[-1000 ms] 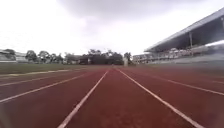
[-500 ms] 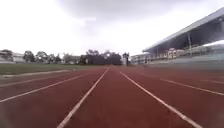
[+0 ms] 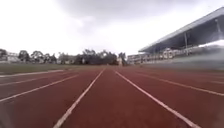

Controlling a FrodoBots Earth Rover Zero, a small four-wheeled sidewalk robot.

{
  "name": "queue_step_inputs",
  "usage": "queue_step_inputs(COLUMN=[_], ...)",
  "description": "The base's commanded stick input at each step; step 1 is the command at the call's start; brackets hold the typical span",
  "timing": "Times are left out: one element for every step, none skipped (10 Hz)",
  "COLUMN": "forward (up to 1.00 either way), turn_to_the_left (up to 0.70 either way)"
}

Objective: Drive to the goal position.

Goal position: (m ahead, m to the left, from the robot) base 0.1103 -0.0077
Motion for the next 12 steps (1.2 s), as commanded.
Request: queue_step_inputs(forward=[0.45,0.45,0.45,0.45,0.45,0.45,0.45,0.45,0.45,0.45,0.45,0.45], turn_to_the_left=[0.0,0.0,0.0,0.0,0.0,0.0,0.0,0.0,0.0,0.0,0.0,0.0])
